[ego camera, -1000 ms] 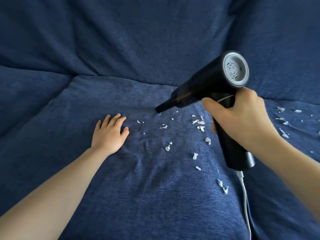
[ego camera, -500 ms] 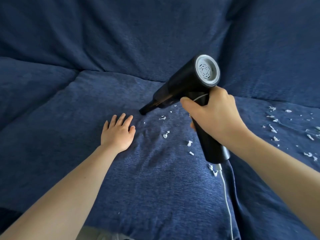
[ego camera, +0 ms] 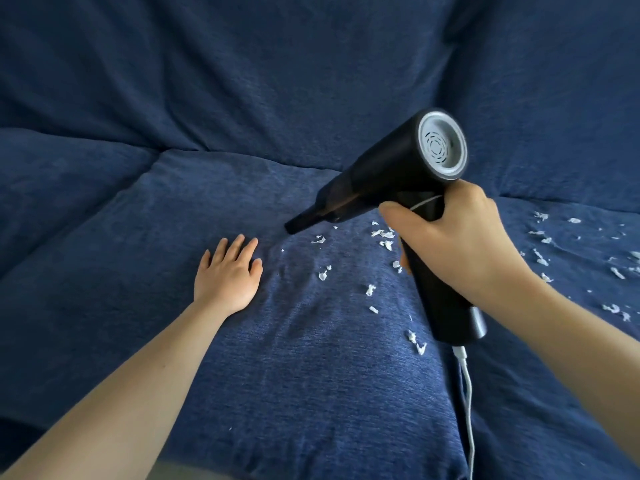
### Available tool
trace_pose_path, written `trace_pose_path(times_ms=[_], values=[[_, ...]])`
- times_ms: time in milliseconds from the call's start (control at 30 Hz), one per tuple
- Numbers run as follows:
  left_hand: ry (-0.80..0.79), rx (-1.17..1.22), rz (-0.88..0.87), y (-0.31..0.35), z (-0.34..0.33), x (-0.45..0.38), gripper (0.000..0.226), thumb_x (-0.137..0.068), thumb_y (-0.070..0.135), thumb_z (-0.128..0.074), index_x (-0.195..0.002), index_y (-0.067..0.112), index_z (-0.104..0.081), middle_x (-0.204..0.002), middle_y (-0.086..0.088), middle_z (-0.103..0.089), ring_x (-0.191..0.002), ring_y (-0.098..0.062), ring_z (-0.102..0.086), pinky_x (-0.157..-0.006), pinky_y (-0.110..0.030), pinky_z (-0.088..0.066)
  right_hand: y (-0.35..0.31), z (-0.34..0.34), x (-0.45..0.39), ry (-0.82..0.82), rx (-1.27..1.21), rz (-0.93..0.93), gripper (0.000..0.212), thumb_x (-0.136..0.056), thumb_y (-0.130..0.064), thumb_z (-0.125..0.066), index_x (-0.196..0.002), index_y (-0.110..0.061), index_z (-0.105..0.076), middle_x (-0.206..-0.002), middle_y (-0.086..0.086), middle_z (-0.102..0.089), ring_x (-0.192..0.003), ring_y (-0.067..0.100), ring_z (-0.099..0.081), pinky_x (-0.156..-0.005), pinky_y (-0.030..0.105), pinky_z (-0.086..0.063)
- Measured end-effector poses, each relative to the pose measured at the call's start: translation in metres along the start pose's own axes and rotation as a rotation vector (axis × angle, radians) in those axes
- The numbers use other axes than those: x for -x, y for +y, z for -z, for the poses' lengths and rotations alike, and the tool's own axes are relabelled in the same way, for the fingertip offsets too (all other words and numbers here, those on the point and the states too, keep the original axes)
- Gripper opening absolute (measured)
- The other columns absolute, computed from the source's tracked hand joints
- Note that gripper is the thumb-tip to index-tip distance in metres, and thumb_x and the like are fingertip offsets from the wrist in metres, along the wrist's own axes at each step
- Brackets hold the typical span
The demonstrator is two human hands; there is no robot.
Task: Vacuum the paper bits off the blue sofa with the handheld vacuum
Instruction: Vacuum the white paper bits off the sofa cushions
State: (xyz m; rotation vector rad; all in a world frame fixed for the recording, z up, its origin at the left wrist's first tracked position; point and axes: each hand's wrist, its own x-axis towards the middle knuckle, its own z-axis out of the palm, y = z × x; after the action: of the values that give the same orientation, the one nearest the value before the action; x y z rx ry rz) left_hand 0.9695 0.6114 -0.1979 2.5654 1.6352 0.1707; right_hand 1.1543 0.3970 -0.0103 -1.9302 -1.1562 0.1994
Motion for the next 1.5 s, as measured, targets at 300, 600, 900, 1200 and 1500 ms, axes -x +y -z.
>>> trace_pose_path(times_ms=[300,600,900,1200,1500], values=[[0.024,-0.009,-0.001,-0.001,-0.002,-0.002,0.054,-0.100,0.044,-0.014,-0.153,0.033,-0.011,-0.161,0.007,-0.006,-0.149,-0.019,-0.003,-0.121,-0.043,-0.006,0.002,-0.005,0.002,-0.032,0.053,0.014,0.027,-0.083,-0.036,-0.066,-0.069,-0.015,-0.057,-0.046,0.001,-0.065,-0.043,0.000,-0.062,-0.049,0.002,-0.039],[0.051,-0.008,0.003,0.000,-0.003,0.000,0.053,-0.101,0.043,-0.017,-0.153,0.032,-0.013,-0.161,0.007,-0.009,-0.149,-0.019,-0.005,-0.120,-0.043,-0.008,0.022,0.019,-0.007,0.031,0.038,-0.049,0.027,-0.085,-0.035,-0.066,-0.066,-0.016,-0.059,-0.051,-0.011,-0.067,-0.045,-0.001,-0.062,-0.049,0.002,-0.039],[0.020,-0.021,0.010,0.002,-0.001,0.000,0.053,-0.101,0.042,-0.016,-0.153,0.032,-0.012,-0.161,0.006,-0.008,-0.149,-0.019,-0.004,-0.120,-0.043,-0.007,0.013,0.026,0.006,0.025,0.081,-0.004,0.027,-0.085,-0.035,-0.065,-0.068,-0.016,-0.059,-0.051,0.000,-0.065,-0.050,-0.006,-0.061,-0.050,0.001,-0.038],[-0.010,-0.029,0.034,0.006,0.002,0.002,0.051,-0.102,0.039,-0.017,-0.153,0.032,-0.012,-0.162,0.006,-0.006,-0.149,-0.020,-0.003,-0.120,-0.044,-0.007,-0.005,0.026,0.035,-0.142,-0.027,0.032,0.026,-0.077,-0.038,-0.066,-0.065,-0.017,-0.056,-0.050,-0.008,-0.067,-0.042,0.002,-0.062,-0.049,0.007,-0.043],[0.007,-0.028,0.041,0.006,0.002,0.005,0.050,-0.103,0.038,-0.017,-0.153,0.031,-0.013,-0.161,0.006,-0.009,-0.149,-0.020,-0.005,-0.120,-0.044,-0.009,0.015,0.031,0.020,-0.024,0.096,0.035,0.030,-0.078,-0.044,-0.064,-0.069,-0.018,-0.053,-0.051,-0.002,-0.063,-0.065,0.007,-0.063,-0.057,0.003,-0.042]])
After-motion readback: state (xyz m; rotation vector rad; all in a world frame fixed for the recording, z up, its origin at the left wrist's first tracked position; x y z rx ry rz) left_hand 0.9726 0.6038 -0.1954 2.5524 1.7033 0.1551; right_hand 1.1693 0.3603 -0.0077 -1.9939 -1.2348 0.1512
